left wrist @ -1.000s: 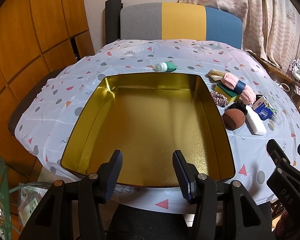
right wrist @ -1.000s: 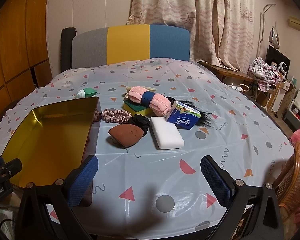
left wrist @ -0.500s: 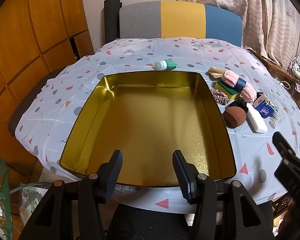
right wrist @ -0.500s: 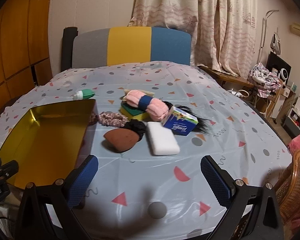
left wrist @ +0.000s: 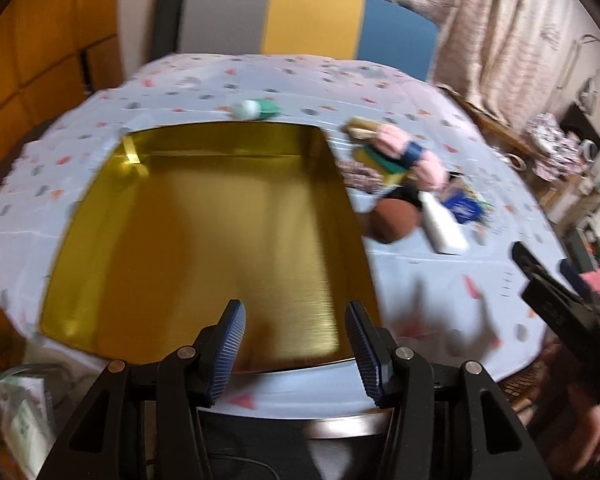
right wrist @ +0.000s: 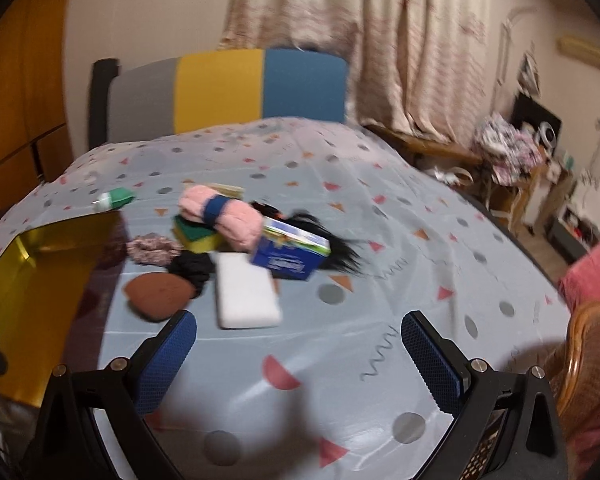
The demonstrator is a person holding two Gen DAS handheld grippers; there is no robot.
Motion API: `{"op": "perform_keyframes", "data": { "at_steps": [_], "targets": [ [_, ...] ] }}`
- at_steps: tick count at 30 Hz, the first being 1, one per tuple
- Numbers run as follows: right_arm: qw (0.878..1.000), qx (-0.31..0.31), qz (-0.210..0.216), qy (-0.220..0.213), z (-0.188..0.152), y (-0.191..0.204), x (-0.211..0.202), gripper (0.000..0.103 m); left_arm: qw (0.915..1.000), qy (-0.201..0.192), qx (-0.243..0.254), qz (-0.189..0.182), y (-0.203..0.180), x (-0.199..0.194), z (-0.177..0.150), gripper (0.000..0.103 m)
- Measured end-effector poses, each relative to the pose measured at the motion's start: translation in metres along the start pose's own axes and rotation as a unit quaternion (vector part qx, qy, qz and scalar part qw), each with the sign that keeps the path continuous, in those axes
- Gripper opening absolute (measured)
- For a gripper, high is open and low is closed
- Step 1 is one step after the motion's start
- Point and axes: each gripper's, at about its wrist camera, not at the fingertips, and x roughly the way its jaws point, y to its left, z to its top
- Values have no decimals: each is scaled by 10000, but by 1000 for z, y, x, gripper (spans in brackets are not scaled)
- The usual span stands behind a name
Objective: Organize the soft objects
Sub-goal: 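Grasp the brown sponge with the left tool while the right tool reaches the white block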
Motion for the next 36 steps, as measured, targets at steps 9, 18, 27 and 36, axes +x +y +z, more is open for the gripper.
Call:
{"op": "perform_keyframes", "data": {
  "at_steps": [9, 18, 27, 36],
  "targets": [
    [9978, 448, -412, 267, -6, -41, 22, 103, 9943, 247, 327, -983, -61, 24, 27, 54],
    [9967, 601, -170, 523, -12, -52, 31, 103, 9918, 296, 1218, -264, -114, 91, 65, 60],
    [9950, 758, -82, 643, -16, -57, 38, 103, 9877, 475, 1460, 299, -118, 140, 76, 66],
    [9949, 748, 94, 677, -20, -52, 42, 103, 9851, 471, 1582, 488, -122, 152, 77, 66]
  ]
}}
